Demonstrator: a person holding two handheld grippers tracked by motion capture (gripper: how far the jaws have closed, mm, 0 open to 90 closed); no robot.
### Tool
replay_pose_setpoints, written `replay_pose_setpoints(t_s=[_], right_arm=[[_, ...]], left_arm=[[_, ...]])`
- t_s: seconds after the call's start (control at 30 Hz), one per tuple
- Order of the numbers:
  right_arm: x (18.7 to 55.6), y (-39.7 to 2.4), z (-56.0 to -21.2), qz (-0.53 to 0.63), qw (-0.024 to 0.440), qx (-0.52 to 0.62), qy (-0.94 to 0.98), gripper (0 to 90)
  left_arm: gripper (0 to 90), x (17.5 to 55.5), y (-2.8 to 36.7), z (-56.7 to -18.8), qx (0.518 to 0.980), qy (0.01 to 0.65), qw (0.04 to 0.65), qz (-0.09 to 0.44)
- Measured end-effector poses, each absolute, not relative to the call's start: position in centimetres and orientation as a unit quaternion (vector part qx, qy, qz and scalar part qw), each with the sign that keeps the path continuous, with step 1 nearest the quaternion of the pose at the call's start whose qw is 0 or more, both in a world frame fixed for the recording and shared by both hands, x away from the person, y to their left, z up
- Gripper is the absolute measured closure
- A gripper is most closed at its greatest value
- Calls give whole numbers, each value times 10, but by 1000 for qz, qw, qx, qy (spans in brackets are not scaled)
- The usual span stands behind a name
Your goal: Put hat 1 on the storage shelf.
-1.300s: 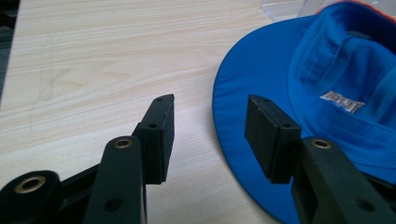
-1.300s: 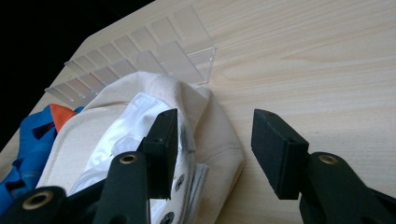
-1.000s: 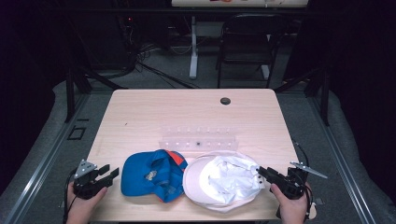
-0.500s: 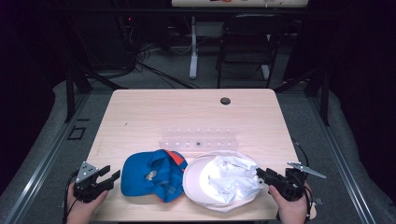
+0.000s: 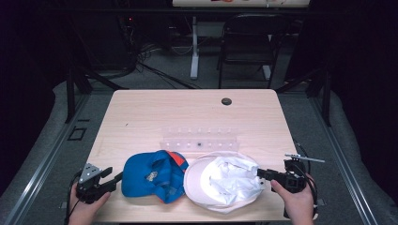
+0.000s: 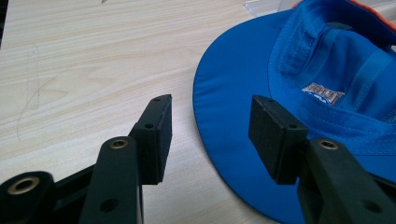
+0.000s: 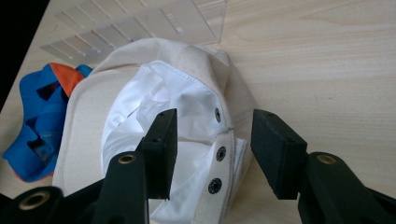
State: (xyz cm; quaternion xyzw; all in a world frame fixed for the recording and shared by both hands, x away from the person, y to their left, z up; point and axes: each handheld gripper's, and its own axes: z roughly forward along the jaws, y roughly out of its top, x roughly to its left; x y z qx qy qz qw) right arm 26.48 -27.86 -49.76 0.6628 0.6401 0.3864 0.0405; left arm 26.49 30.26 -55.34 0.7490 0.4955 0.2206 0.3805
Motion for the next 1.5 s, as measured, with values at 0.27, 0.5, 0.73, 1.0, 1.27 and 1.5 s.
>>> replay_pose_setpoints(t_s=[0.27, 0.5, 0.73, 1.0, 1.27, 1.5], right_arm=[[276, -282, -495, 327, 11, 666, 670, 488], [283, -285, -503, 312, -11, 664, 679, 532], [289, -280, -506, 305, -22, 651, 695, 599], [299, -274, -514, 288, -39, 653, 700, 611], [304, -270, -516, 266, -57, 658, 703, 684], [307, -272, -514, 258, -83, 662, 699, 785]], left_arm=[[488, 266, 301, -555, 749, 495, 379, 223], [487, 266, 301, -556, 750, 496, 378, 223], [487, 267, 301, -557, 749, 499, 375, 222], [486, 267, 302, -557, 749, 499, 375, 223], [484, 267, 301, -557, 750, 497, 376, 223], [484, 268, 301, -557, 749, 498, 376, 223]])
